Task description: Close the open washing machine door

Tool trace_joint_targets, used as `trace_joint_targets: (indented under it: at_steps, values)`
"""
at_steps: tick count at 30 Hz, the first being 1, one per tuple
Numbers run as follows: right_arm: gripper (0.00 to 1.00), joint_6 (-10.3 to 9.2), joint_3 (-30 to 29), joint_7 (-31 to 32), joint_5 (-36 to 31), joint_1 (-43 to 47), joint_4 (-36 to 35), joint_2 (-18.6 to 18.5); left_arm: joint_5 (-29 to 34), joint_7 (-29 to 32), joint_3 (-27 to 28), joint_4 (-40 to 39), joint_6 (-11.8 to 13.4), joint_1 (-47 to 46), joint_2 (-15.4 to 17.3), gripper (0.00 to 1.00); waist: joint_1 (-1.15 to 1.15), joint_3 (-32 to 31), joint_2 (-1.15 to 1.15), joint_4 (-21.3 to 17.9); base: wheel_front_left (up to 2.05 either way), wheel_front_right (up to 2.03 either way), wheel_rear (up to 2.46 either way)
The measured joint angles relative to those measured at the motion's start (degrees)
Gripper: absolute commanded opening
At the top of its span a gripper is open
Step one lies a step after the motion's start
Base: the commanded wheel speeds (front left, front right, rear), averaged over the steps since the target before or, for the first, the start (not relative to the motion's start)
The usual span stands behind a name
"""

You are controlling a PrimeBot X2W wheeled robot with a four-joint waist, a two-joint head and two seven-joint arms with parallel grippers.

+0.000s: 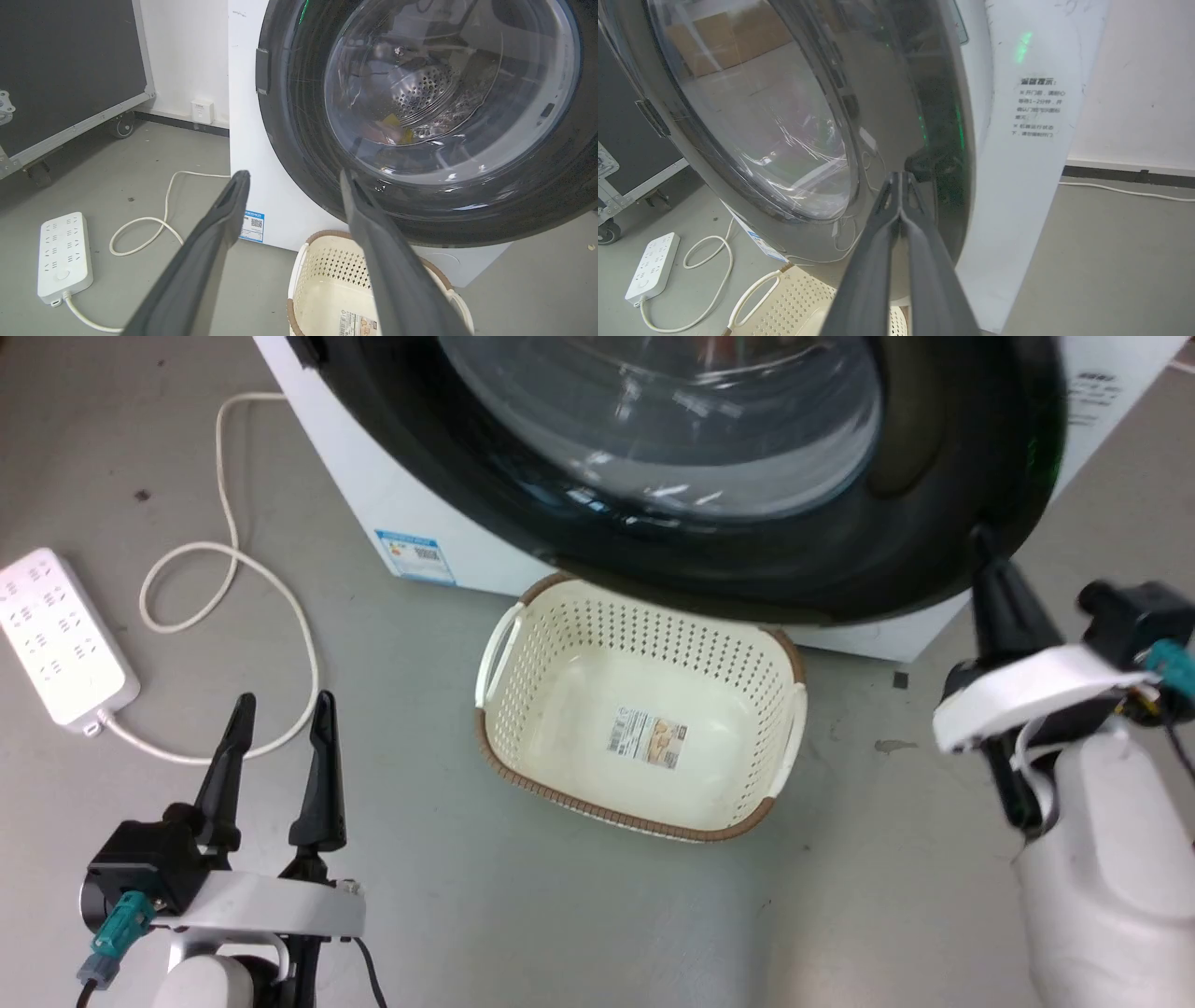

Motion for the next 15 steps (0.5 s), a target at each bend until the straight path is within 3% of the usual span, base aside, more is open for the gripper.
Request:
trace_joint_targets:
  at_steps: [15]
  values:
    - [0.0, 0.0, -6.9, -0.67, -5.2, -9.11, 2.98, 0.0, -0.05, 0.0, 0.33, -0.4, -0.47, -1.37, -0.25, 1.0, 0.0, 3.97, 0.0, 2.1, 0.0, 0.0, 0.0]
